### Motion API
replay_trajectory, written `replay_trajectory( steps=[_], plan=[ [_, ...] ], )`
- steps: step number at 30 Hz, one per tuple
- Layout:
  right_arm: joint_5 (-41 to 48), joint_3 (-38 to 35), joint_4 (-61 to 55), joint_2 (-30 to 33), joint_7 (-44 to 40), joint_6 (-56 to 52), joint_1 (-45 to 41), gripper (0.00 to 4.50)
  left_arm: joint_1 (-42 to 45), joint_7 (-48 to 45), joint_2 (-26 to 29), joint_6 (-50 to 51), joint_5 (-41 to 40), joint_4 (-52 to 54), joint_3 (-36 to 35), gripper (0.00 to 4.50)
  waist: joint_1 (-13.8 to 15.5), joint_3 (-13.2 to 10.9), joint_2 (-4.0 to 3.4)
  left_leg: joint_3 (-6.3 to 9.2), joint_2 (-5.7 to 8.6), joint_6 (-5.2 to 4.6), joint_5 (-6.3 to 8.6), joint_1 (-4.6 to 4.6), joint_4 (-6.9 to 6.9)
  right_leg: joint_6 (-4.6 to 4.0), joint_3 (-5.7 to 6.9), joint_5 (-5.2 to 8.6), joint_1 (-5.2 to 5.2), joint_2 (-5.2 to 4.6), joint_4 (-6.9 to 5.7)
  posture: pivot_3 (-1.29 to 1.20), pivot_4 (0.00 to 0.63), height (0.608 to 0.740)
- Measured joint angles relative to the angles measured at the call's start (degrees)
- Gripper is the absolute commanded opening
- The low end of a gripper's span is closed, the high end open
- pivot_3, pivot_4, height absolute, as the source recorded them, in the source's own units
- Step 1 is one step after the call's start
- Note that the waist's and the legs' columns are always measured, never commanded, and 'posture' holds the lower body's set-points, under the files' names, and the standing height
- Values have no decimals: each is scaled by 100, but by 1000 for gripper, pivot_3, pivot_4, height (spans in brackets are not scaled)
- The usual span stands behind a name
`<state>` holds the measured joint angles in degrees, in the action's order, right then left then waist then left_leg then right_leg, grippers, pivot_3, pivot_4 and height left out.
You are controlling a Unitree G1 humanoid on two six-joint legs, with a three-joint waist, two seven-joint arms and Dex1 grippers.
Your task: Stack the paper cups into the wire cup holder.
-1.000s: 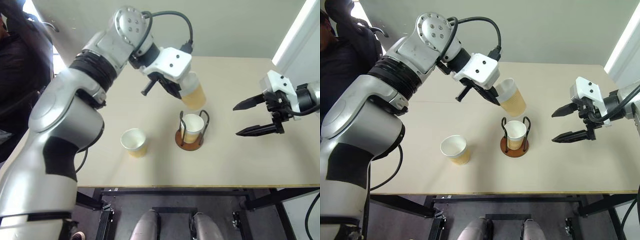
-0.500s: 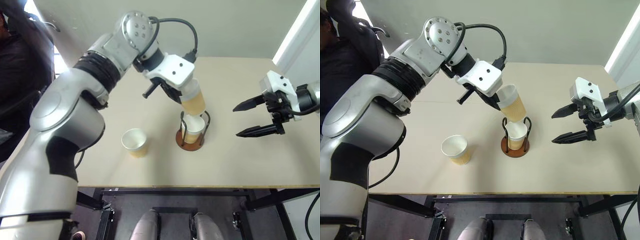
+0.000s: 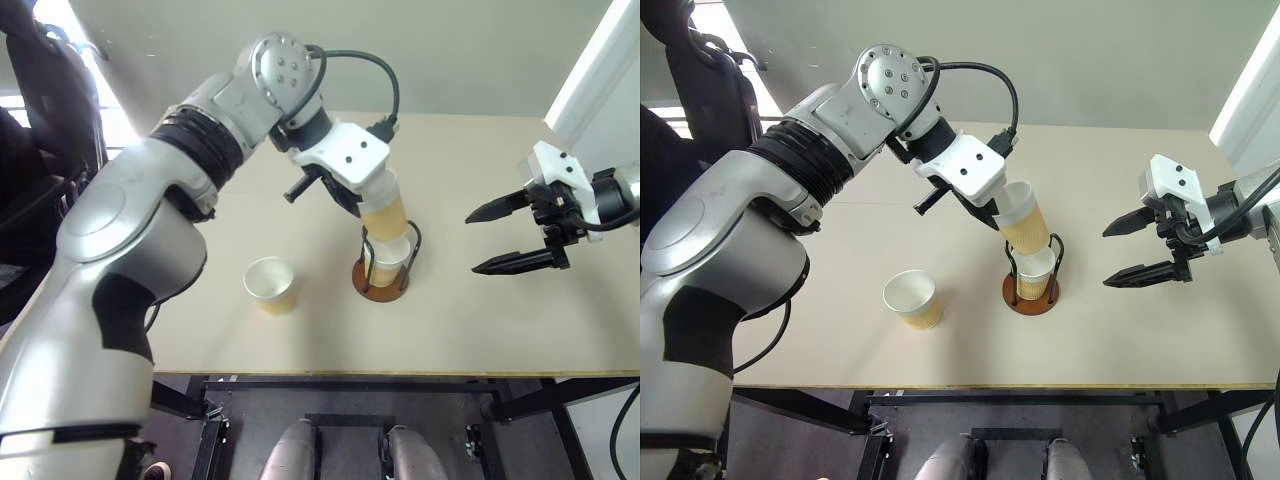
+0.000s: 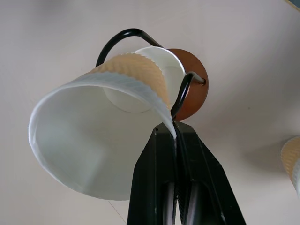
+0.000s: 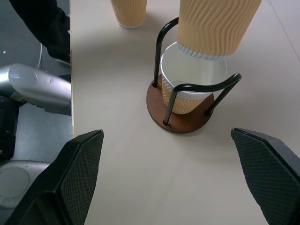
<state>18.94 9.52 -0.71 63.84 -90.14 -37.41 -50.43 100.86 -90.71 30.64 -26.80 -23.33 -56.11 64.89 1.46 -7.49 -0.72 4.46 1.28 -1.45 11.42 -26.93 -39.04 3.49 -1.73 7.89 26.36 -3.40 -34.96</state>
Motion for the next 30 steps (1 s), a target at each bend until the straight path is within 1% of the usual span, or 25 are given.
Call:
replay_trajectory(
  steps=[20,21,22,23,25,26,27,30],
  plan=[
    [-1,0,-23,-4,104,-47,-11,4500,-77,0,-19,-72,0,86,186,75,5,0,0,3,-2,-1,1,0,0,2,-2,1,-1,-6,2,0,150,740],
    [-1,0,-23,-4,111,-47,-10,4500,-77,0,-24,-64,0,88,198,435,9,0,0,6,-3,-1,1,-1,-1,2,-4,1,-1,-8,2,0,150,740],
    [-1,0,-24,-4,115,-47,-11,4500,-77,0,-30,-62,0,88,204,610,6,0,-1,4,-1,-1,1,-1,0,2,-2,1,-1,-5,2,0,150,740],
    [-1,0,-25,-4,116,-47,-10,4500,-77,0,-37,-62,1,90,205,902,7,0,0,5,-2,-1,1,-1,-1,2,-2,1,-2,-6,2,0,150,740],
    [-1,0,-27,-4,119,-47,-11,4500,-76,0,-41,-61,0,112,208,1557,7,0,0,5,0,-1,2,-1,0,2,-1,1,-1,-5,2,0,150,740],
    [-2,0,-27,-4,120,-47,-10,4500,-77,0,-41,-61,0,133,215,1981,7,0,0,4,0,-1,2,-1,0,2,-1,1,-2,-4,2,0,150,740],
    [-2,0,-27,-4,122,-47,-10,4500,-77,-1,-41,-61,-1,148,223,2250,9,0,0,6,-1,-1,2,-2,-1,2,-3,1,-2,-6,2,0,150,740],
    [-3,0,-26,-4,124,-46,-10,4500,-76,-1,-42,-61,-6,192,230,3310,8,0,-1,5,-1,-1,2,-2,0,2,-2,1,-2,-5,3,0,150,740]
  ],
)
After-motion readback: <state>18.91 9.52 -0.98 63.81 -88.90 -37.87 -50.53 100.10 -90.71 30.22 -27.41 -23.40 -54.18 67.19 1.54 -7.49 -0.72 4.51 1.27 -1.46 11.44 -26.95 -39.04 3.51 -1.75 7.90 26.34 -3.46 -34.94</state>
